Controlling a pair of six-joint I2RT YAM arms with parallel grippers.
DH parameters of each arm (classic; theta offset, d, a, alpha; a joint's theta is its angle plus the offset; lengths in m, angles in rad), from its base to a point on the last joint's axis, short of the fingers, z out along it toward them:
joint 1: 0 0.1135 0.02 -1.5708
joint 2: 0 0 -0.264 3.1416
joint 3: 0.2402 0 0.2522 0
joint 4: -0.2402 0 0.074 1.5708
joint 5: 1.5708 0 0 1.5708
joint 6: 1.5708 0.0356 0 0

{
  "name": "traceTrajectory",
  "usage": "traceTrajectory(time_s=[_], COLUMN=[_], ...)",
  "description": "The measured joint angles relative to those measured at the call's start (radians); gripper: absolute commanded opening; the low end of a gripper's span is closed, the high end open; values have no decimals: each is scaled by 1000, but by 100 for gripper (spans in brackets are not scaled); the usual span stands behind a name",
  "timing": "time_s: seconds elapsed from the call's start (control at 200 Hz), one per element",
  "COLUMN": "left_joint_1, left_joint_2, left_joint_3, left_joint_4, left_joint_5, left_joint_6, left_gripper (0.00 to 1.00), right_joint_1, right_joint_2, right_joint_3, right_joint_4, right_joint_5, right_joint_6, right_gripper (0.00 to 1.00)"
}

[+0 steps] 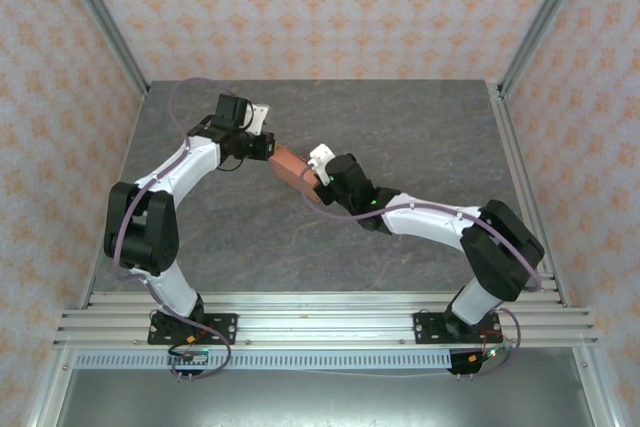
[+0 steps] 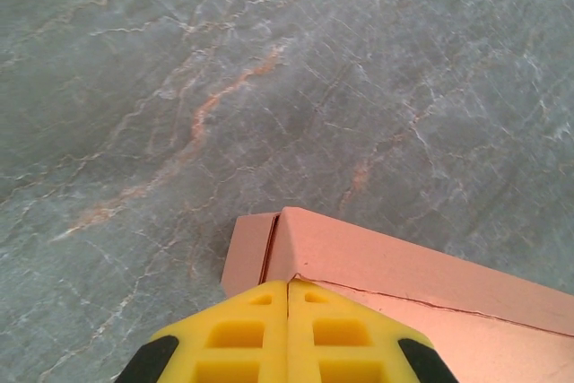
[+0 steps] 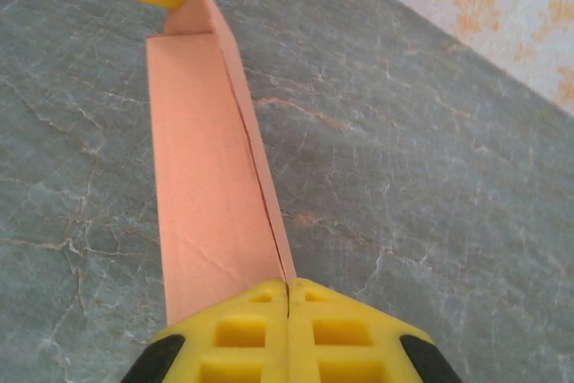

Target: Fold the paper box

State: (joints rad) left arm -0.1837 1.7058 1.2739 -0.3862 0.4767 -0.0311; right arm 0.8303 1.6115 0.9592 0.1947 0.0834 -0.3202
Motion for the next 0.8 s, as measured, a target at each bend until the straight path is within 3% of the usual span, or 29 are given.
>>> traceTrajectory(time_s=[0.651,0.706,0.801], left_joint_1=[-57,-64,-76], left_joint_2=[-101,-108,-117], left_joint_3=[-170,-177,-187], left_joint_4=[177,180,179], left_joint_5=[-167,-178,-190], left_joint_6=[-119,-129,-144], left_gripper=[0,0,0], right_joint_1=[0,-1,-2], right_joint_2=[37,39,49], right_joint_3=[145,145,145], right_joint_4=[-173,-172,-165], right_joint_5=[74,82,89], right_joint_6=[499,523,554], right_gripper=[0,21,31])
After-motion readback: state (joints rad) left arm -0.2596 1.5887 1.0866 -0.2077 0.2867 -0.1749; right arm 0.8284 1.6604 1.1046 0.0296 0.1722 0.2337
